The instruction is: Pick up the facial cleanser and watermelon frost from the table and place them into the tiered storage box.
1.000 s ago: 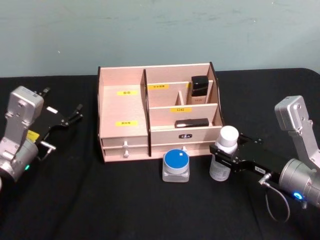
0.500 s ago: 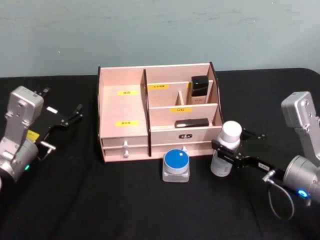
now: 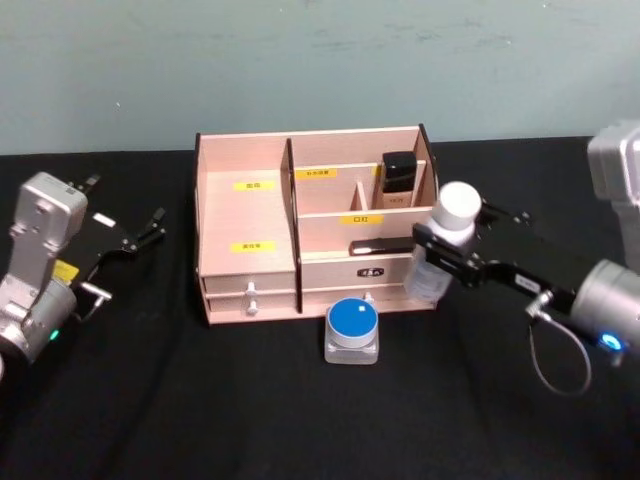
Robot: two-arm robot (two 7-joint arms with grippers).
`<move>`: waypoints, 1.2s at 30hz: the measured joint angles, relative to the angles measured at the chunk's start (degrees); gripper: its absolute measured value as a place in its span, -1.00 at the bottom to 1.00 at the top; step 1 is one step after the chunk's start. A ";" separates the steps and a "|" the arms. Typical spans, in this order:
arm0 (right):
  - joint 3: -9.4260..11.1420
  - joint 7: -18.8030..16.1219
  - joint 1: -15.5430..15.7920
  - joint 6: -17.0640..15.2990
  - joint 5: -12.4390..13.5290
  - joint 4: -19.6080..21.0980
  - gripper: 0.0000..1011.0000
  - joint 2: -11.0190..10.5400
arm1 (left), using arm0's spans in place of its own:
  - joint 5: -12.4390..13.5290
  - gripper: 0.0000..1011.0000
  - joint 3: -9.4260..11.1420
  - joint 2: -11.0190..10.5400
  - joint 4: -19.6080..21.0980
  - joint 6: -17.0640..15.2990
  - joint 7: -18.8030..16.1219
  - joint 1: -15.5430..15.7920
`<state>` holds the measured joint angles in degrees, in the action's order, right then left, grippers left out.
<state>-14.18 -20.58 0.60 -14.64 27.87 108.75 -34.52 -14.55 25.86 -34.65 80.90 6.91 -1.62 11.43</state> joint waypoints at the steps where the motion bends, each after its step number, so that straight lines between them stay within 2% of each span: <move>1: -0.52 -0.17 -1.12 -0.13 0.09 -0.02 0.18 0.29 | 0.00 1.00 0.00 0.00 0.00 0.00 0.00 0.00; 8: -3.23 -0.68 -7.08 -0.30 0.06 -2.91 0.17 2.38 | 0.00 1.00 0.00 0.00 -0.01 0.00 0.00 0.00; 12: -5.49 -1.07 -11.63 -0.02 -0.43 -6.61 0.17 4.40 | 0.00 1.00 0.00 0.00 0.00 0.00 0.00 0.00; 21: -9.26 -1.46 -19.45 1.35 -2.35 -15.11 0.18 8.76 | 0.00 1.00 0.00 0.00 0.00 0.00 0.00 0.00; 29: -11.19 -2.15 -23.96 3.32 -3.96 -21.50 0.18 11.88 | 0.00 1.00 0.00 0.00 0.00 0.00 0.00 0.00; 36: -12.01 -2.60 -26.46 4.50 -4.92 -25.82 0.18 13.89 | 0.00 1.00 0.00 0.00 0.00 0.00 -0.01 0.00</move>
<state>-26.19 -23.19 -25.86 -10.14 22.96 82.92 -20.63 -14.55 25.86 -34.64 80.90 6.91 -1.62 11.43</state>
